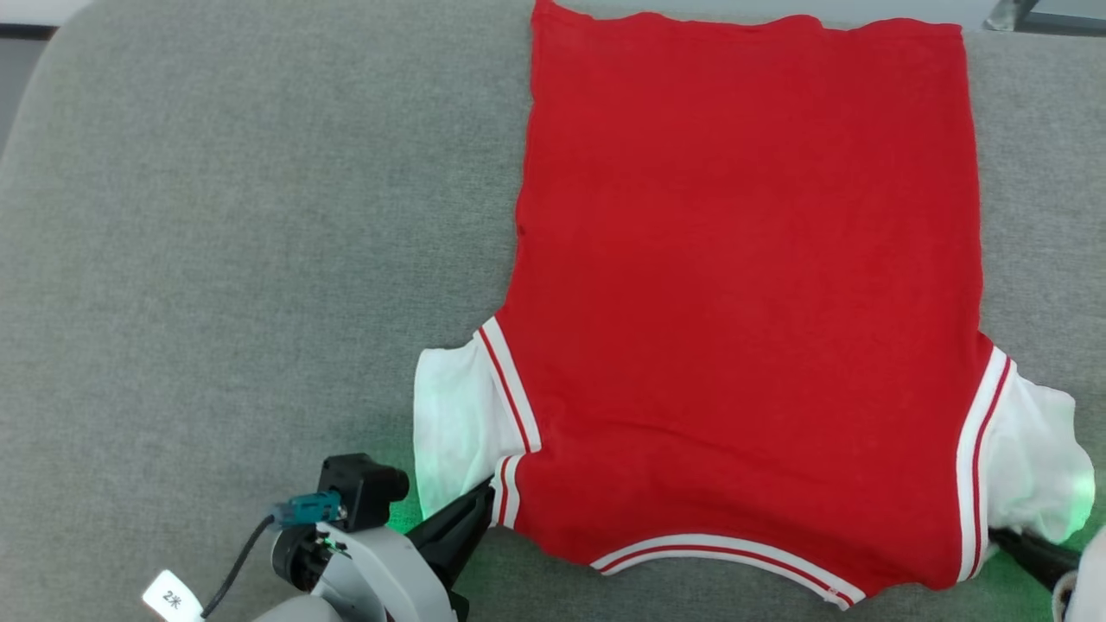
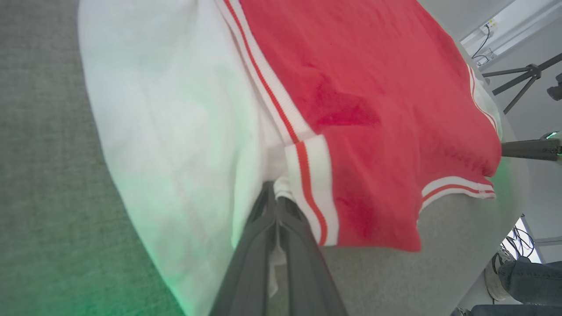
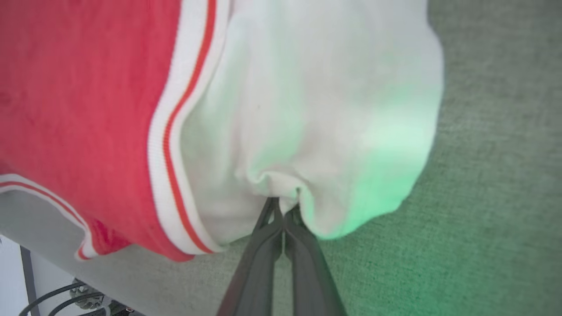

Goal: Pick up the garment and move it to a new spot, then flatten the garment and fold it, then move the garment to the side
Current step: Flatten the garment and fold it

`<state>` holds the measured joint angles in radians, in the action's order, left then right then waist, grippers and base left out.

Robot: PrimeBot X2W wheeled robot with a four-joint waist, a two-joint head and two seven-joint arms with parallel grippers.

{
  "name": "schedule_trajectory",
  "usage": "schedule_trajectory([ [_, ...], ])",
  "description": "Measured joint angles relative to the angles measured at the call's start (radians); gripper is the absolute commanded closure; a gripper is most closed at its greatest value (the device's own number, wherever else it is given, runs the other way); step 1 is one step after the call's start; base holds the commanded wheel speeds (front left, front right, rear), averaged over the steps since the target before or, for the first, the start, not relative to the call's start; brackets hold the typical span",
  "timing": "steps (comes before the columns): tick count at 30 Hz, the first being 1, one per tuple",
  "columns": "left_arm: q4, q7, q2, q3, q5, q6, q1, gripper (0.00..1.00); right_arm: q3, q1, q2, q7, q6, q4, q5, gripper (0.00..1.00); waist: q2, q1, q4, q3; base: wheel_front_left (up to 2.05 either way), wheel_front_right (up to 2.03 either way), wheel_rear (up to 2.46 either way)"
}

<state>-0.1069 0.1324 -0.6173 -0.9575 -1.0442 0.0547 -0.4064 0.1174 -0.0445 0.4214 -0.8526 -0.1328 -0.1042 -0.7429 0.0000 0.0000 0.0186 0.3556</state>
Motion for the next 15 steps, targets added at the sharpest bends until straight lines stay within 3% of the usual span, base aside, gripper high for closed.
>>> schedule_trajectory([
  [5, 0.001, 0.002, 0.001, 0.002, -0.004, -0.003, 0.001, 1.0, 0.017, 0.078, 0.048, 0.024, 0.001, -0.08, -0.035, 0.0, 0.0, 0.0, -0.009, -0.015, 0.0, 0.0, 0.0],
  [10, 0.016, 0.004, 0.002, 0.001, -0.002, -0.002, 0.0, 1.0, 0.103, 0.189, 0.132, -0.058, 0.002, -0.178, -0.082, 0.0, 0.0, 0.0, 0.002, -0.016, 0.0, 0.0, 0.0],
  [13, 0.028, 0.009, 0.008, 0.0, 0.005, -0.002, -0.011, 1.0, 0.122, 0.341, 0.198, -0.087, 0.002, -0.156, -0.032, 0.0, 0.0, 0.0, 0.01, 0.001, 0.0, 0.0, 0.0],
  [15, 0.035, 0.01, 0.017, -0.002, 0.011, -0.004, -0.023, 1.0, 0.099, 0.462, 0.202, -0.089, 0.002, -0.095, 0.007, 0.0, 0.0, 0.0, 0.019, 0.014, 0.0, 0.0, 0.0],
])
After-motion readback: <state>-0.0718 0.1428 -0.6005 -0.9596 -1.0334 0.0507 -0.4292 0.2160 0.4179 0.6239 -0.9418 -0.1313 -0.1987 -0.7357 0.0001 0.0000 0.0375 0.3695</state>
